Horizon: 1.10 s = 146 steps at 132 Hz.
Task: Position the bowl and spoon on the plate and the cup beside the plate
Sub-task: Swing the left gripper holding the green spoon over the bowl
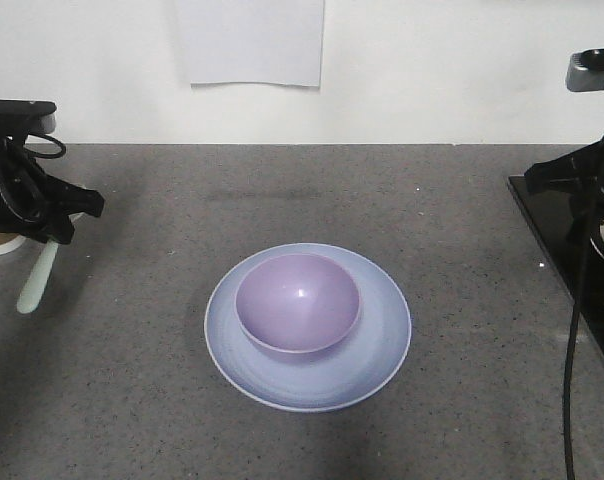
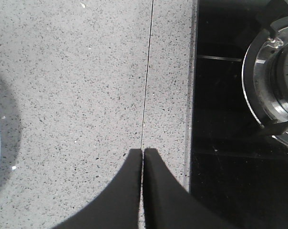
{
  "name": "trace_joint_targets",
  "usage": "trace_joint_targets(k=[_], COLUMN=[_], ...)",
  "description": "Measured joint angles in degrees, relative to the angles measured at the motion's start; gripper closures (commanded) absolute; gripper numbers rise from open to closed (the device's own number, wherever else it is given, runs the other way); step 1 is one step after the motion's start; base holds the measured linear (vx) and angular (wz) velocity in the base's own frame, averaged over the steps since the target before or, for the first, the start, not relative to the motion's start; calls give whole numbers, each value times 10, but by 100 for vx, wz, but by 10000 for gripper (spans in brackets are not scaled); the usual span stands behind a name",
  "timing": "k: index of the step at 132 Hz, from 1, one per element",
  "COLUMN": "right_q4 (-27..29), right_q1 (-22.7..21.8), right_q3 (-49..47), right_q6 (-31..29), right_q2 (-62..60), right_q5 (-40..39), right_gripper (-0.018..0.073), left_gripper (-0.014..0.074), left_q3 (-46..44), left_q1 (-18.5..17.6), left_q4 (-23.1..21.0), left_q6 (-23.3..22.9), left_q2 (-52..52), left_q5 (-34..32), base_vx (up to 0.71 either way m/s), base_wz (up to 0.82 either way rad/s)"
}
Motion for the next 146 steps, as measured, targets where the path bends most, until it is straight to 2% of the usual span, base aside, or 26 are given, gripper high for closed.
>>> trace_joint_targets(k=[36, 53, 62, 85, 129, 146], right_q4=[0, 0, 0, 0, 0, 0], right_q1=[0, 0, 0, 0, 0, 0], right_q3=[0, 0, 0, 0, 0, 0], right_q6=[0, 0, 0, 0, 0, 0], right_q2=[0, 0, 0, 0, 0, 0], right_q5=[0, 1, 1, 1, 1, 1], right_gripper=[566, 566, 566, 566, 566, 566], left_gripper=[604, 604, 604, 604, 603, 603], left_q3=[0, 0, -5, -61, -158, -169], left_q1=[0, -9, -19, -63, -170, -213], left_q4=[-17, -40, -45, -50, -51, -31], left_q6=[6, 92, 119, 146, 156, 159], left_q2=[0, 0, 0, 0, 3, 19], left_q5=[-21, -9, 6, 46, 76, 97], base_vx=[0, 0, 0, 0, 0, 0], base_wz=[0, 0, 0, 0, 0, 0])
